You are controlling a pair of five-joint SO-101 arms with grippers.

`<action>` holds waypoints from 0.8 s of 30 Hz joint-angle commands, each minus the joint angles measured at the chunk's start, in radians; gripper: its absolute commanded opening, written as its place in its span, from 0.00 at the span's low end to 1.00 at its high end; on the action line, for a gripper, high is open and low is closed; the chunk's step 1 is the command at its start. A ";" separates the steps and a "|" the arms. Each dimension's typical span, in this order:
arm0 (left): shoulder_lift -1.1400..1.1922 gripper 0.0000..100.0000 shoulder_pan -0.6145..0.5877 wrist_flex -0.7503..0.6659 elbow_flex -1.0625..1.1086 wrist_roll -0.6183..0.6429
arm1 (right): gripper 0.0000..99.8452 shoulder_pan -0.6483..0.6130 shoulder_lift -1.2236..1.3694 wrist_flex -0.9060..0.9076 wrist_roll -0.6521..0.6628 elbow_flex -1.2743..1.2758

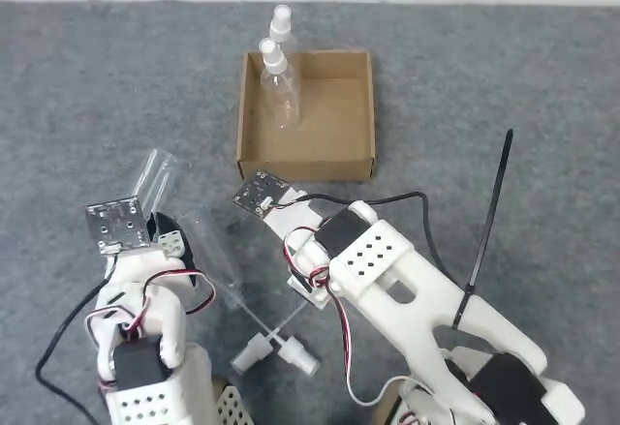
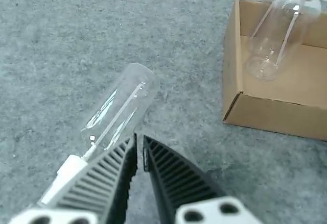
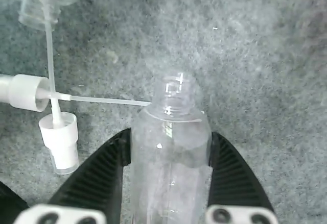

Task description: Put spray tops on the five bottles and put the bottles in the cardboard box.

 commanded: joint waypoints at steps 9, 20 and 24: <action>0.347 0.01 0.005 -0.069 -0.160 -0.037 | 0.10 0.016 -0.053 -0.015 -0.015 -0.006; 0.700 0.20 0.049 -0.068 -0.272 -0.064 | 0.10 0.137 -0.064 -0.035 -0.017 -0.020; 0.827 0.20 0.051 -0.068 -0.325 -0.066 | 0.10 0.183 -0.064 -0.050 -0.023 -0.026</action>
